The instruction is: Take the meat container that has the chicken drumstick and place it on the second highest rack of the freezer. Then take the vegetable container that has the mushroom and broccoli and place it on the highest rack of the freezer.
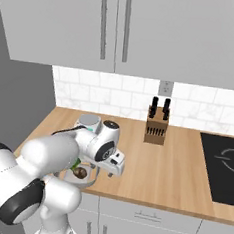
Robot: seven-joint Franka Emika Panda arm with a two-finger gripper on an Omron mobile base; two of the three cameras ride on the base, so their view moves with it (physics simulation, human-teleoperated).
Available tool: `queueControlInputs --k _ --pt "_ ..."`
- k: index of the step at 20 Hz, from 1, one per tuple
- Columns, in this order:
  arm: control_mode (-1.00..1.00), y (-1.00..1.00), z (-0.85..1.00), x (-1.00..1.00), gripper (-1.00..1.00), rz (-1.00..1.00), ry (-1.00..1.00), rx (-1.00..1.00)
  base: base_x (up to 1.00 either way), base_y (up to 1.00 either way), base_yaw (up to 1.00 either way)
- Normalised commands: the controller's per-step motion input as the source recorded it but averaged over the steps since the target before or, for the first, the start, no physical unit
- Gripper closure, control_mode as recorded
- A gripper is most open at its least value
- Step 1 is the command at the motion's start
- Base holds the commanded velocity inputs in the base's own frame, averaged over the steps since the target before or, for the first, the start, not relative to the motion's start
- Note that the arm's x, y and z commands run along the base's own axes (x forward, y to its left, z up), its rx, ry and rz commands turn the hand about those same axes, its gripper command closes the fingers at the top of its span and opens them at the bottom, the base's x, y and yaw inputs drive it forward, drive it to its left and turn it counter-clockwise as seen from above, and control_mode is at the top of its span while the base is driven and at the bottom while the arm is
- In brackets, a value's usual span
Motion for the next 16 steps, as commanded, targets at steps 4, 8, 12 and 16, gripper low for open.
queueControlInputs --k 4,8,12,16 --pt "-1.0 0.0 -0.01 0.13 -1.0 0.24 -0.05 0.0 0.0 0.0 0.0" --pt "-1.0 0.0 -0.03 0.34 -1.0 0.18 -0.01 0.0 0.0 0.0 0.0" --pt "-1.0 0.01 -0.01 0.08 -1.0 0.09 0.0 0.0 0.0 0.0 0.0" --pt "-1.0 0.03 0.0 0.0 -1.0 0.0 0.0 0.0 0.0 0.0 0.0"
